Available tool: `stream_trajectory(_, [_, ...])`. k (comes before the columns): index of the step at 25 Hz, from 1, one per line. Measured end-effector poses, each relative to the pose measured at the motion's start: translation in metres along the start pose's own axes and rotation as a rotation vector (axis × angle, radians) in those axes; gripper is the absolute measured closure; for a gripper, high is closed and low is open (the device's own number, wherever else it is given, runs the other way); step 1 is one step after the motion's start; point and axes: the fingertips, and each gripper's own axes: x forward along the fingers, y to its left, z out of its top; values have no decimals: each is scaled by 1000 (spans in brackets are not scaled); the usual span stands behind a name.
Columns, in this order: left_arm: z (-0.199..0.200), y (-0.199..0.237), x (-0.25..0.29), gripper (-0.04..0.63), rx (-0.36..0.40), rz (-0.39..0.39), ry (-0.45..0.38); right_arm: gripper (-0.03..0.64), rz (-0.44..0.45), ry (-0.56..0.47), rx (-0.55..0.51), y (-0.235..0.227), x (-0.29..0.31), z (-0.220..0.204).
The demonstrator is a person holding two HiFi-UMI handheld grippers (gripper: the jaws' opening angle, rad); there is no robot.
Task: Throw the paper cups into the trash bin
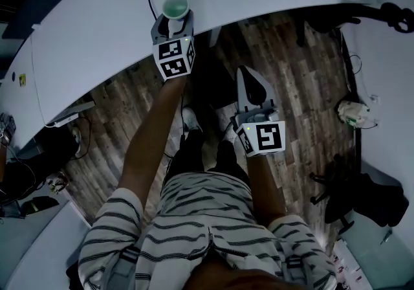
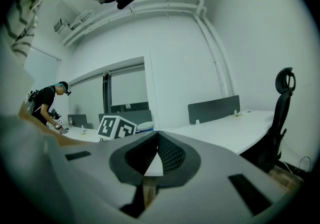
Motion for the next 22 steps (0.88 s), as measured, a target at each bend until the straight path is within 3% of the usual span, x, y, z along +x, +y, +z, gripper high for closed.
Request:
stream_trajectory(14, [42,-48,-79,324,-36,-54,-52,600,19,-29,4,-3,-36,27])
stream_trajectory(22, [75,-75,-112,324,-10,-95,-102,600,34,-43,-12,-4,-50,45])
